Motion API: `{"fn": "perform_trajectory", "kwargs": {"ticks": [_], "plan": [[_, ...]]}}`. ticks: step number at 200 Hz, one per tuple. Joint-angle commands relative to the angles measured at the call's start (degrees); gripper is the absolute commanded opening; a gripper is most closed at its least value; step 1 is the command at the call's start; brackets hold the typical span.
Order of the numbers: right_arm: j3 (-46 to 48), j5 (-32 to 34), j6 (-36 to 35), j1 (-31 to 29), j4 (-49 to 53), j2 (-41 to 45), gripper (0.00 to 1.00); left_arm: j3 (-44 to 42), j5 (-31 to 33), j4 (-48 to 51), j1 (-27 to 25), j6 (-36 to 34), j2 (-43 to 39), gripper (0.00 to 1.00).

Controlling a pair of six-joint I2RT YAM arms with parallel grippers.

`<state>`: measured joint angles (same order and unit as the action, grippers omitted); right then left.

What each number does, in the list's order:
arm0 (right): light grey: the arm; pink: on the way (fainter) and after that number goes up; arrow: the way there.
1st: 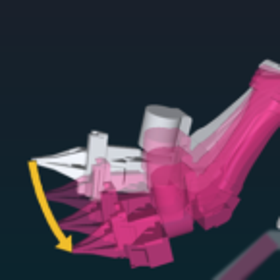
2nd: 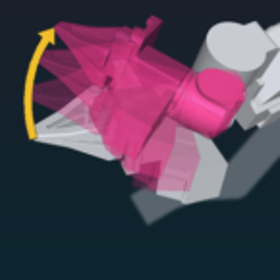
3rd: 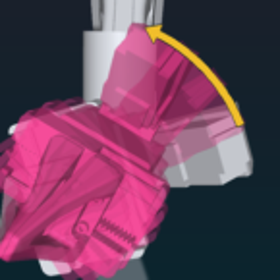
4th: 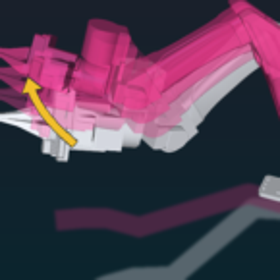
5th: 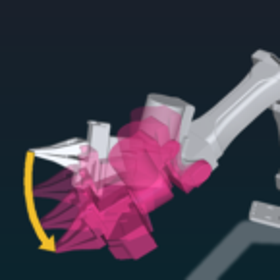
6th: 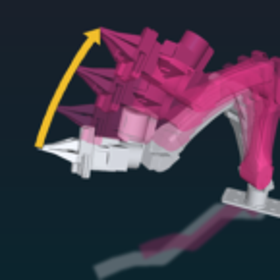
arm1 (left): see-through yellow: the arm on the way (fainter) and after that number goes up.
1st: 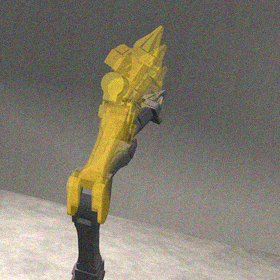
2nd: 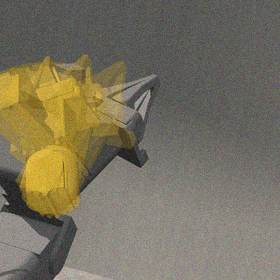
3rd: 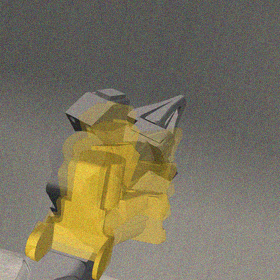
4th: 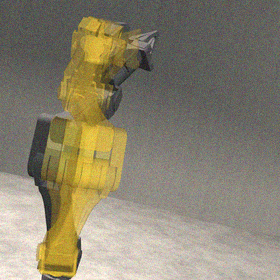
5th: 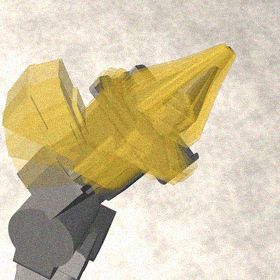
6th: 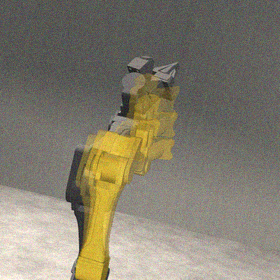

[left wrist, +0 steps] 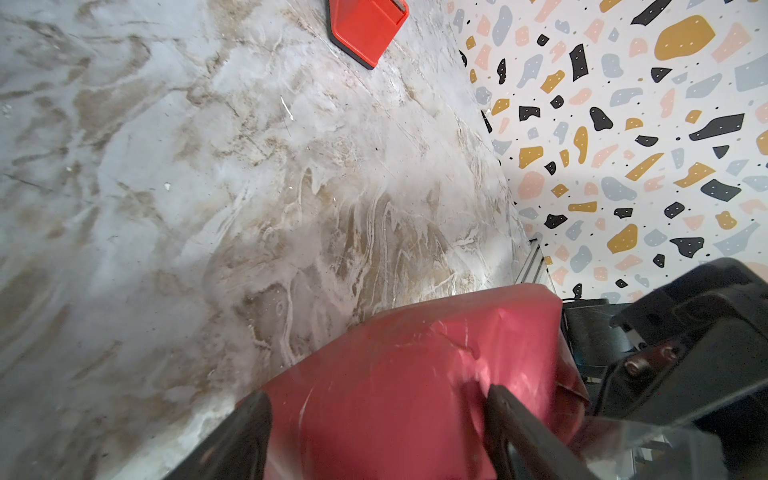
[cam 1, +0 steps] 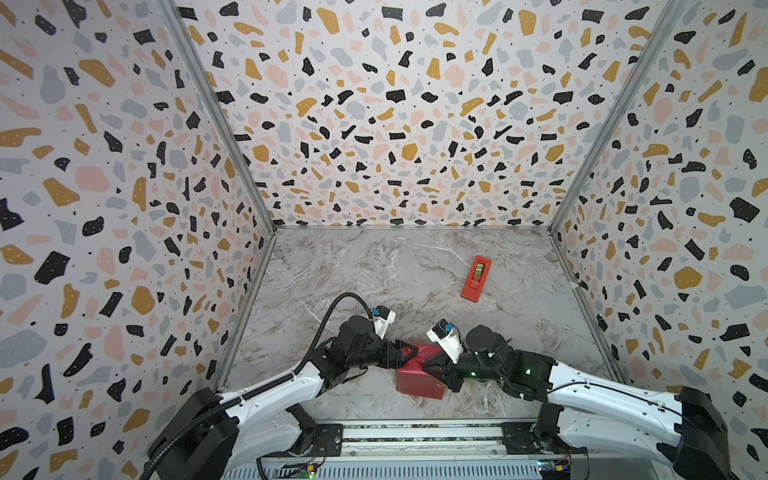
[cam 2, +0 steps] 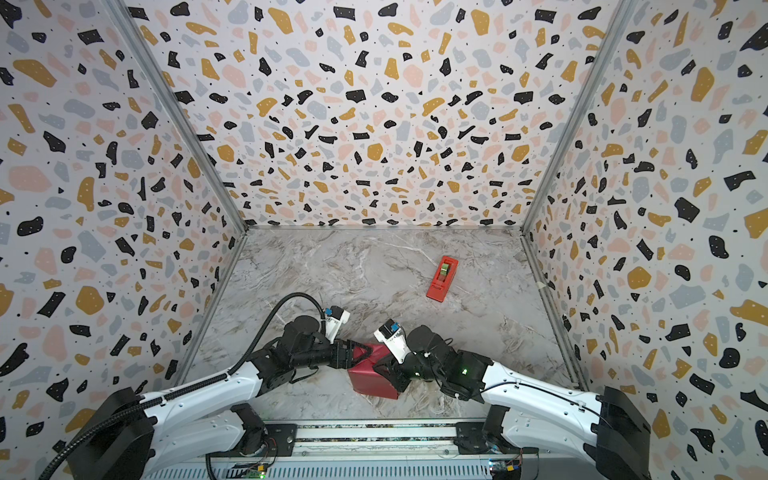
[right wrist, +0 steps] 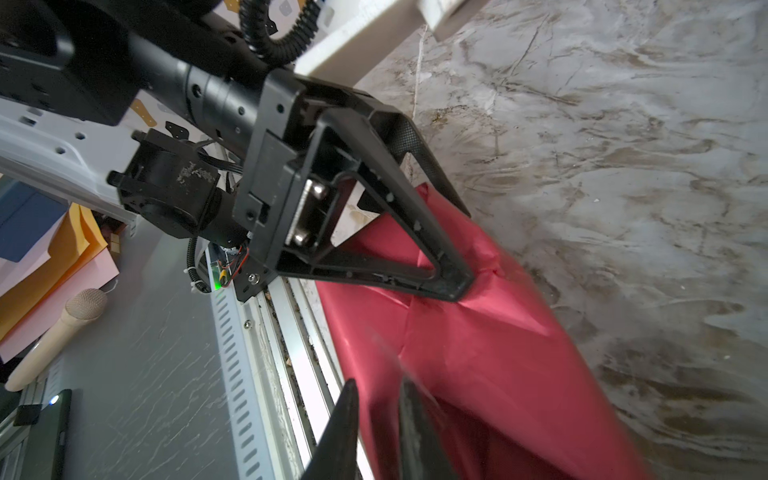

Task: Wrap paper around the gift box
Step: 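Smooth the tape along the seam with the right gripper, pressing it flat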

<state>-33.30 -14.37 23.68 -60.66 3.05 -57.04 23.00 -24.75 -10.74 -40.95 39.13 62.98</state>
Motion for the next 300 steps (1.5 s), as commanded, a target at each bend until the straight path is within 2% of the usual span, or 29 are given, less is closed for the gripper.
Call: {"fn": "perform_trajectory", "kwargs": {"ticks": [1,129,220,300], "plan": [[-2.87,2.35,0.27,-0.07,-0.03,-0.51,0.18,-3.32,3.79,16.37,-0.1,-3.01,1.9,0.8],[-3.36,0.41,1.2,2.62,-1.66,-2.81,0.15,-3.36,3.75,16.37,-0.18,-3.01,1.71,0.8],[-5.37,3.02,1.62,2.97,2.38,-7.5,0.13,-3.31,3.86,16.52,-0.19,-3.01,1.28,0.8],[-2.77,2.58,2.55,2.93,2.49,-6.89,0.1,2.83,7.12,18.91,-0.18,-3.6,-2.25,0.82]]}}
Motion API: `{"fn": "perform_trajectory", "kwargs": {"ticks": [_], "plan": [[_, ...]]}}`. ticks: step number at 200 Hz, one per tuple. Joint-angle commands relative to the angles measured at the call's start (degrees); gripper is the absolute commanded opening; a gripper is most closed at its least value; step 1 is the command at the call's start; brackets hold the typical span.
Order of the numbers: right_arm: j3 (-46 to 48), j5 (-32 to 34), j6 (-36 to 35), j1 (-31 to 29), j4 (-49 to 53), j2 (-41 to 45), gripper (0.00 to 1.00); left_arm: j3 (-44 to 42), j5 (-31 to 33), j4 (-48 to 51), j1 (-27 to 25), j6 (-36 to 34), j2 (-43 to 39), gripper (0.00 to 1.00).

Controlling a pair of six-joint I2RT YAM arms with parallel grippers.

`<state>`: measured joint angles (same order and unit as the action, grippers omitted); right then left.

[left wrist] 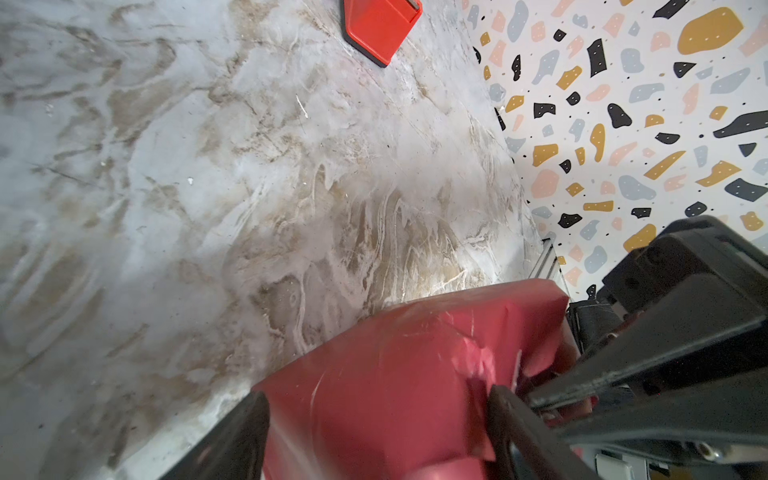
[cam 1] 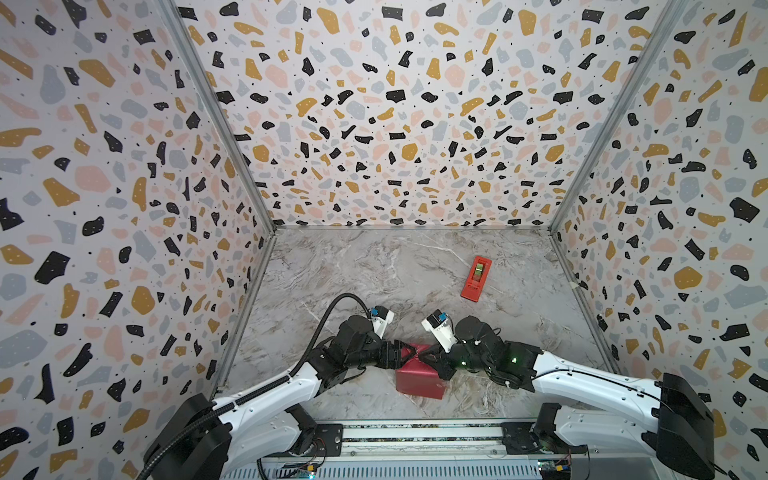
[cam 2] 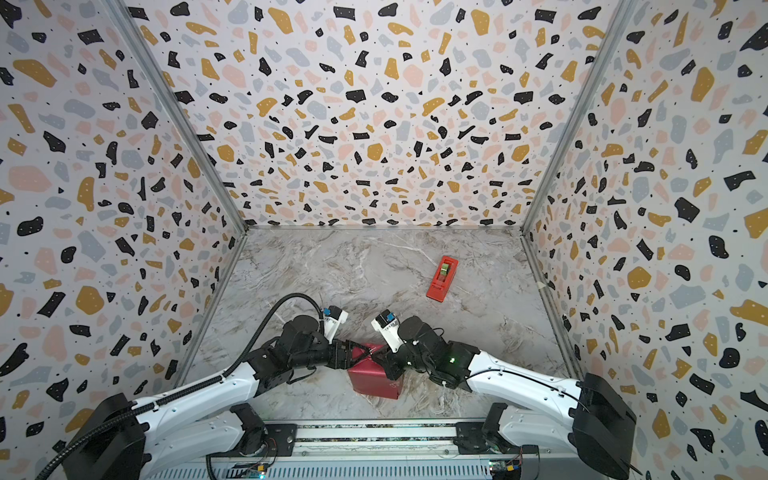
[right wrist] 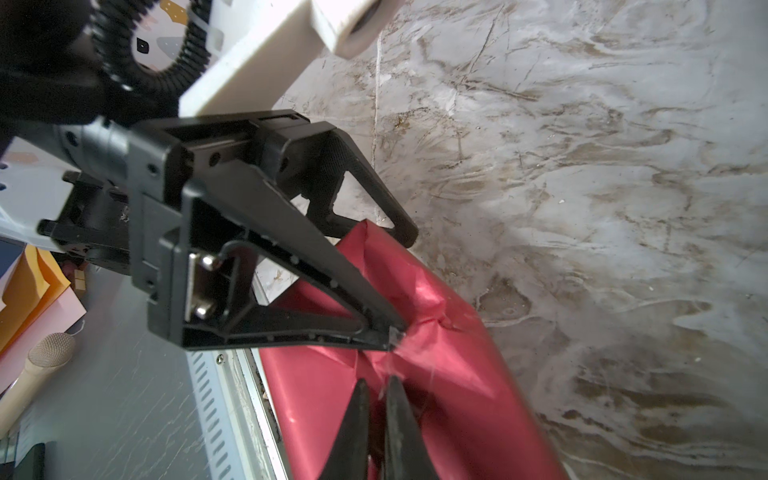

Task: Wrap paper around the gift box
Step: 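Smooth the tape along the seam with the right gripper, pressing it flat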

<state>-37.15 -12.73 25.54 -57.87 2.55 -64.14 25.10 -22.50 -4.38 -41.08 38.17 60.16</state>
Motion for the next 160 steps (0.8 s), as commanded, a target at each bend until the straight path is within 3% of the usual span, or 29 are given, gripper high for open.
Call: {"fn": "perform_trajectory", "kwargs": {"ticks": [1,62,160], "plan": [[1.14,0.95,0.72,0.17,2.99,0.27,0.1,0.82,4.94,12.6,-0.01,-2.65,0.62,0.82],[1.84,0.27,1.68,0.12,2.64,0.29,0.1,4.86,7.83,13.56,1.04,-4.33,0.52,0.83],[-3.79,0.77,3.63,0.71,1.9,-2.48,0.14,1.27,6.68,13.71,1.42,-6.31,2.47,0.81]]}}
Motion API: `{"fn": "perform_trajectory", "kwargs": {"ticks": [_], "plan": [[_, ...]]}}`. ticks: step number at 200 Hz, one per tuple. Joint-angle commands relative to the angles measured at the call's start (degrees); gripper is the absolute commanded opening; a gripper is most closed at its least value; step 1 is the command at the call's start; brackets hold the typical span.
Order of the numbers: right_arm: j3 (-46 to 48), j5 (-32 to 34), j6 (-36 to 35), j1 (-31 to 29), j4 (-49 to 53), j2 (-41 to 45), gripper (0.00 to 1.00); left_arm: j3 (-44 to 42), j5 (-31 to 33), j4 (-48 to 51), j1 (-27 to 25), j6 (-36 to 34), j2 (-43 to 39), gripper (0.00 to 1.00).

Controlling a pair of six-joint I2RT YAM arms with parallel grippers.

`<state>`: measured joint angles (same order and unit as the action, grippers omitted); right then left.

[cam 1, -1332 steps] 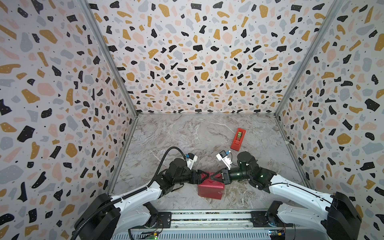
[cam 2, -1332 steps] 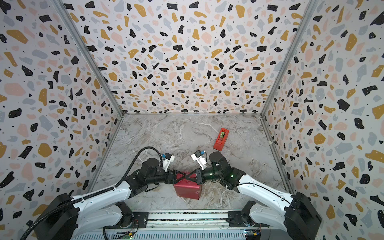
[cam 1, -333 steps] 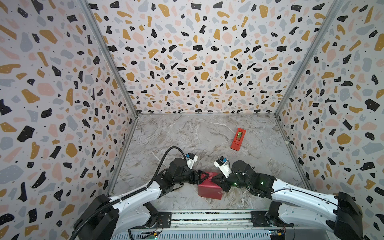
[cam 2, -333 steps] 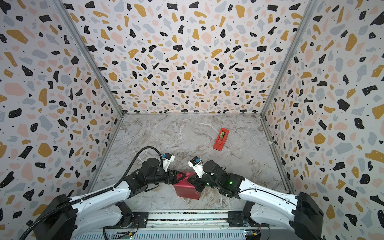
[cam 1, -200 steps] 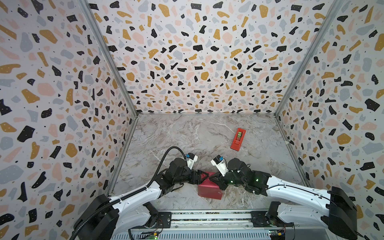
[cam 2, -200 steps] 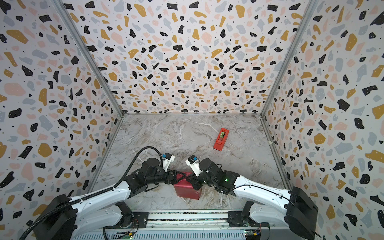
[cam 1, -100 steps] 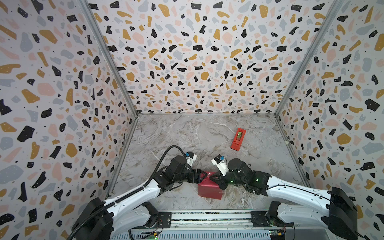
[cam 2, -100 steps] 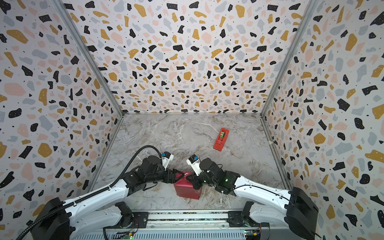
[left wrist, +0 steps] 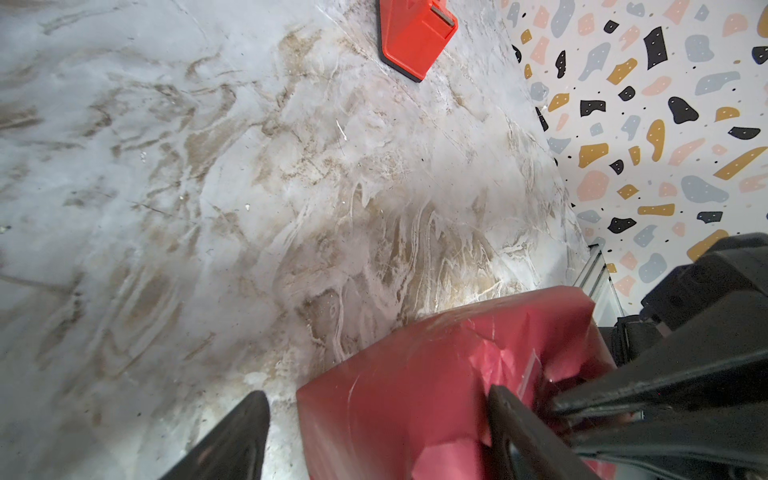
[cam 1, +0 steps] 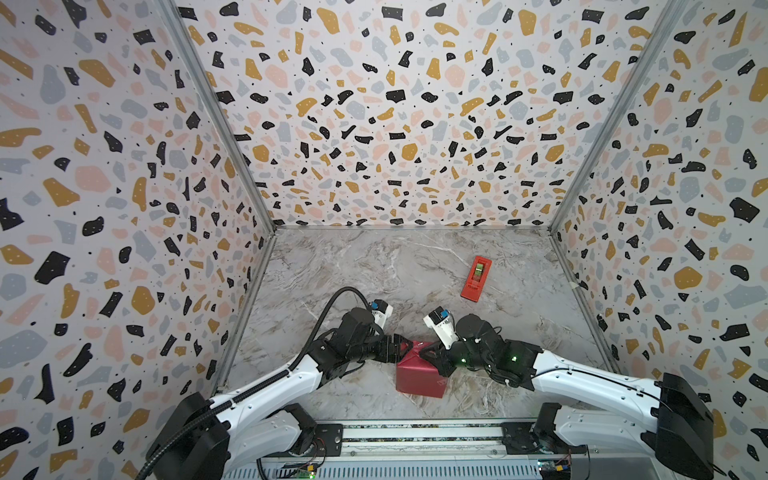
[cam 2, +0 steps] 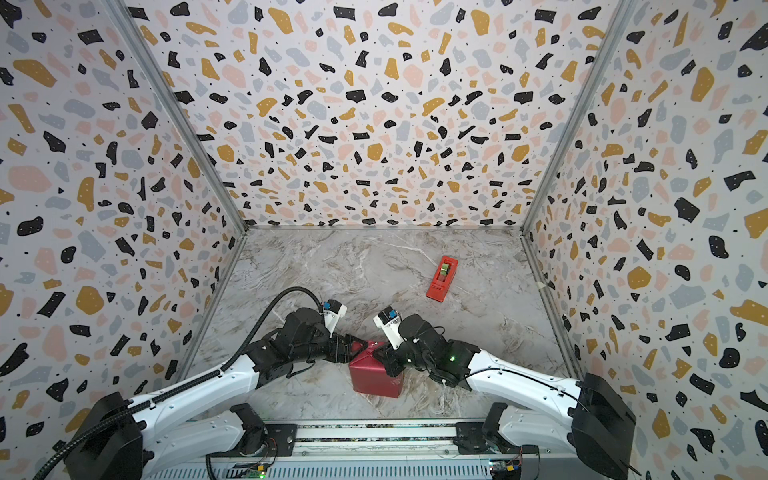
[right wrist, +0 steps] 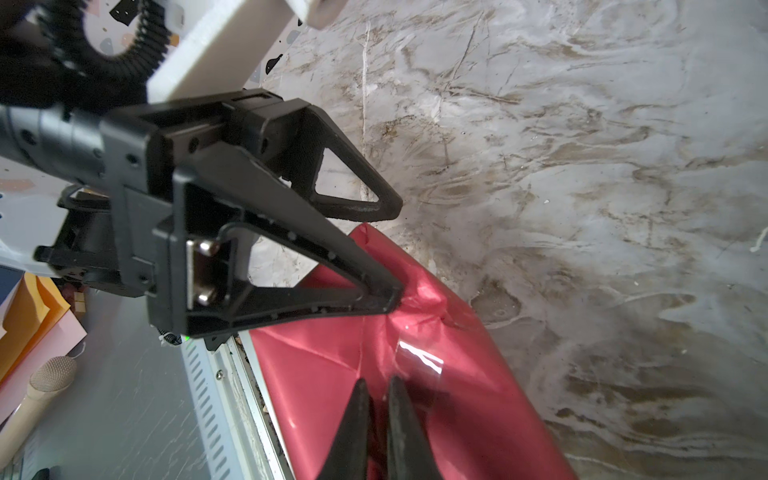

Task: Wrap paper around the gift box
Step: 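Smooth the tape along the seam with the right gripper, pressing it flat, then release the box with both grippers and nudge it upright between them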

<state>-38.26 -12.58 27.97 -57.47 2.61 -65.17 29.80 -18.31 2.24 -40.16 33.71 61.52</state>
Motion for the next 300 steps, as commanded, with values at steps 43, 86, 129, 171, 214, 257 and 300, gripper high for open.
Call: {"fn": "perform_trajectory", "kwargs": {"ticks": [43,86,129,171,214,257,300], "plan": [[-4.33,1.77,1.36,1.09,2.16,-4.34,0.14,-3.51,1.89,6.68,0.44,-1.72,0.91,0.81],[-5.02,-1.7,0.18,4.83,1.93,-1.09,0.16,-3.11,1.61,4.84,0.44,-0.3,0.36,0.81],[-4.23,-3.27,-3.2,5.84,6.79,7.01,0.27,-0.96,1.97,-2.21,0.44,4.37,-0.26,0.83],[-0.37,0.52,-6.06,2.42,16.55,16.89,0.37,4.26,3.32,-8.87,0.44,7.02,0.57,0.85],[1.73,-7.14,-6.91,-5.61,15.32,19.53,0.37,8.88,6.0,-8.35,1.2,5.28,2.07,0.86],[2.12,-3.66,-7.81,-14.75,10.32,11.1,0.33,10.43,7.28,-6.04,3.8,3.34,1.5,0.86],[2.56,-4.04,-7.16,-5.34,5.91,6.2,0.29,10.3,8.23,-3.85,5.33,1.51,0.0,0.86]]}}
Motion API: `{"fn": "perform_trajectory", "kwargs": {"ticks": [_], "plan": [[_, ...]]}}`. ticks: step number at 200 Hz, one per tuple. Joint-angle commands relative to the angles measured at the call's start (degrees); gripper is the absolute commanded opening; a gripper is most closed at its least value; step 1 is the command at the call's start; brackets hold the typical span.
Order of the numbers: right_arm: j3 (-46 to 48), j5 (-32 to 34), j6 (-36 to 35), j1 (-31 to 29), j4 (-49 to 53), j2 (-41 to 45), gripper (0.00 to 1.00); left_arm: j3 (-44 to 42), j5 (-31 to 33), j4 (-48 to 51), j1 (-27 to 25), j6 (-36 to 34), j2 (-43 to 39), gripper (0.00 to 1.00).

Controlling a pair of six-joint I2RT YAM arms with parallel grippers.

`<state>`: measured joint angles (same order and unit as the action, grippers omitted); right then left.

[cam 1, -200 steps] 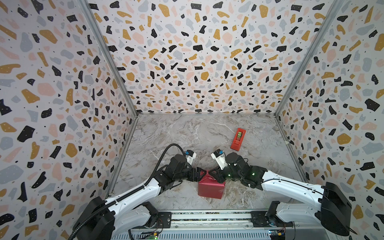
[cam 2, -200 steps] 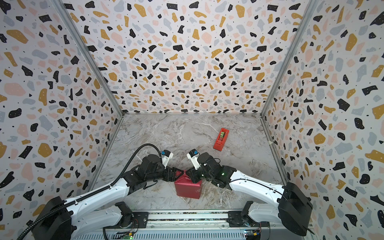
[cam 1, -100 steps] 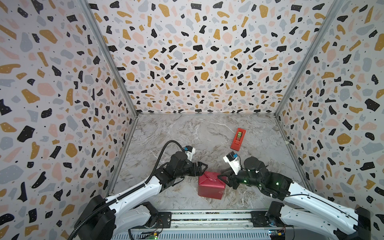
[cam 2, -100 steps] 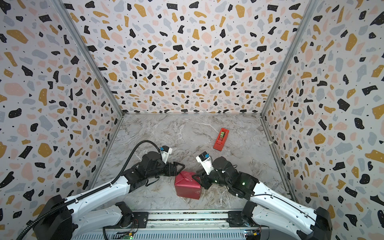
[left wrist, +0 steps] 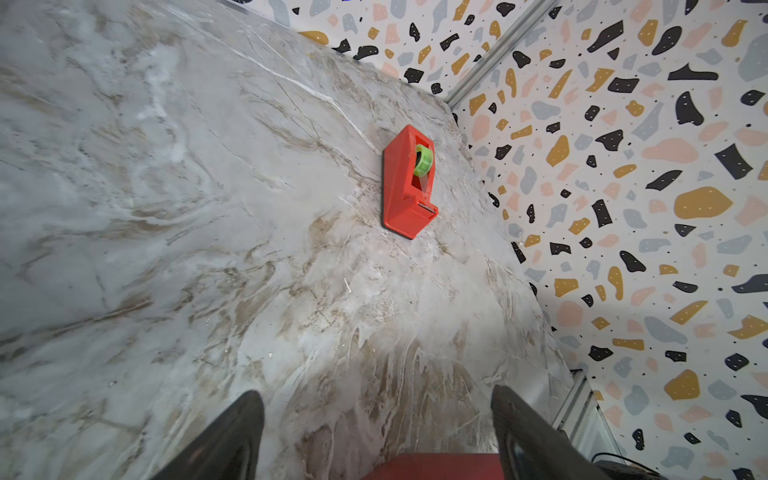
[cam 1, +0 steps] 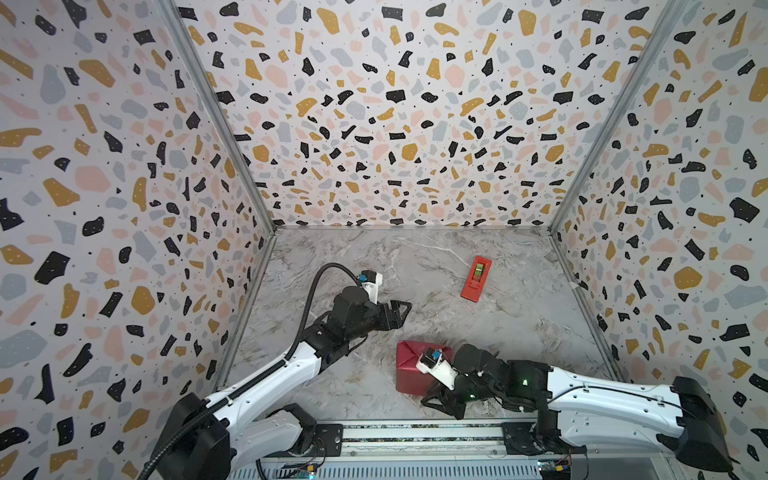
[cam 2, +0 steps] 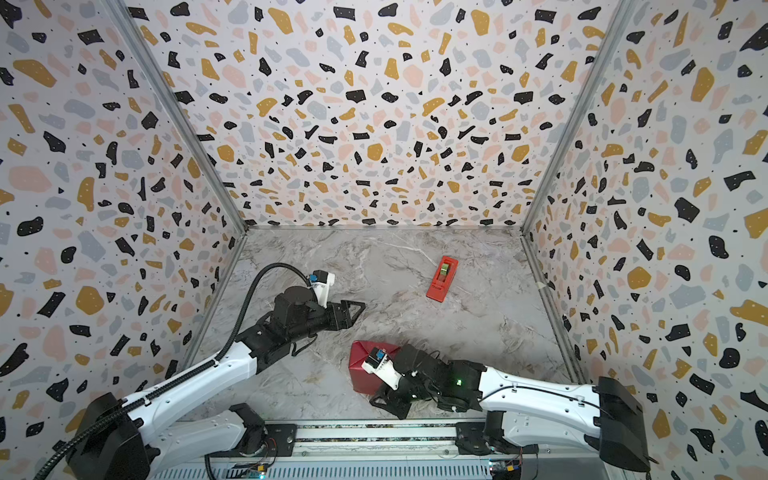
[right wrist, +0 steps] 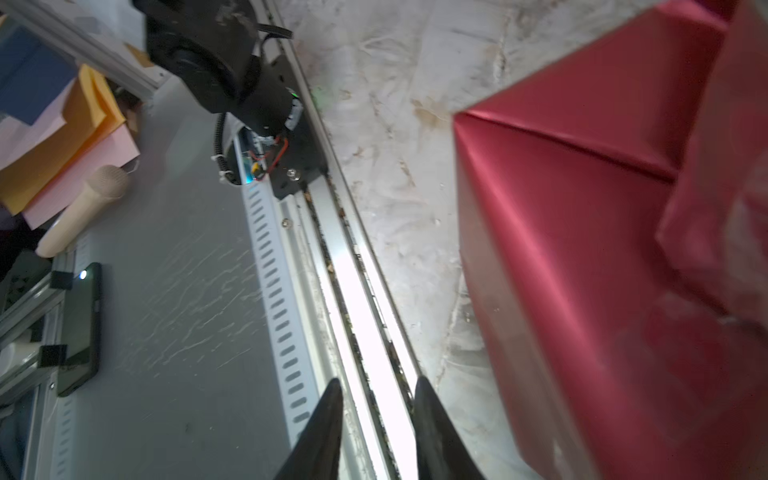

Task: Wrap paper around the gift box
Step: 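Release the box with both grippers and nudge it upright between them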

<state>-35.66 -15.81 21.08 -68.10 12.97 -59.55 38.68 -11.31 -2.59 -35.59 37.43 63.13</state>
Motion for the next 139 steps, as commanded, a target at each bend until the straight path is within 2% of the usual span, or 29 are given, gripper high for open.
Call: {"fn": "perform_trajectory", "kwargs": {"ticks": [1,49,68,86,105,139], "plan": [[-0.03,-0.98,-0.26,5.62,-4.62,0.58,0.29,1.41,1.31,1.04,0.78,-2.2,-1.62,0.86],[-2.98,-4.18,-2.28,12.38,-6.37,-3.42,0.28,-0.87,3.75,2.3,2.26,-3.75,-5.71,0.86],[-3.41,-5.84,-2.04,13.77,-6.55,-2.22,0.29,-0.97,5.28,3.83,2.55,-4.94,-7.37,0.86],[-2.8,-7.78,-0.65,17.54,-6.37,-0.05,0.31,-1.93,6.65,4.31,2.55,-5.03,-9.44,0.86],[-2.02,-8.26,1.05,21.41,-5.21,1.62,0.35,-5.05,4.76,1.43,2.55,-1.53,-11.81,0.86],[0.24,-2.55,5.6,26.22,-2.45,2.77,0.48,-12.83,-0.34,-4.44,1.4,5.95,-14.23,0.85]]}}
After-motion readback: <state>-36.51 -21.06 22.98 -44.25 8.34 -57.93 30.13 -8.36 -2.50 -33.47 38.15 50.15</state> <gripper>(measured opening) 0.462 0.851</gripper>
